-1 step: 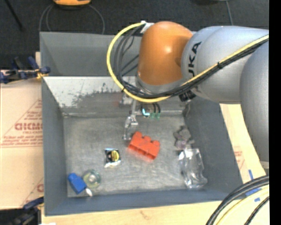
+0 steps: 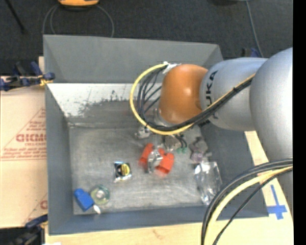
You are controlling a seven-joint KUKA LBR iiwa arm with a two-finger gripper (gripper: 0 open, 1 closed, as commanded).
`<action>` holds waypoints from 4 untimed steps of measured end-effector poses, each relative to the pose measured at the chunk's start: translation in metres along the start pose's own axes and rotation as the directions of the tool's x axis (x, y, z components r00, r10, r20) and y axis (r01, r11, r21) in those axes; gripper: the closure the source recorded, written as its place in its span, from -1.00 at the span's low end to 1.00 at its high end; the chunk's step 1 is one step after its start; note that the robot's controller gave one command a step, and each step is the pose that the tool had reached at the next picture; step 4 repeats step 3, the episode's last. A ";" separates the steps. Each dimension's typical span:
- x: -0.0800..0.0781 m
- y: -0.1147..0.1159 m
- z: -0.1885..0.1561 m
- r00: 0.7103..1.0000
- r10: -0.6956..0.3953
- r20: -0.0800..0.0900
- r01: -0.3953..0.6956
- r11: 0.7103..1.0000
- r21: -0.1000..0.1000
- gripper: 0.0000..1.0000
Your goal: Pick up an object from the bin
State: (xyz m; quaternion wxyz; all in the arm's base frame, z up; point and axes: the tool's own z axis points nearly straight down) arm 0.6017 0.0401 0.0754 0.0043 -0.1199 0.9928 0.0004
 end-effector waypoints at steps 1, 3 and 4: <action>0.005 -0.061 0.000 1.000 -0.019 0.009 0.019 1.000 0.002 -1.00; -0.017 -0.092 -0.162 0.980 -0.201 0.004 0.201 0.980 0.006 1.00; -0.017 -0.092 -0.162 0.980 -0.201 0.004 0.201 0.980 0.006 1.00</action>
Offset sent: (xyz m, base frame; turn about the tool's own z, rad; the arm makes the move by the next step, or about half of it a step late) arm 0.0051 -0.0578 -0.0054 -0.0244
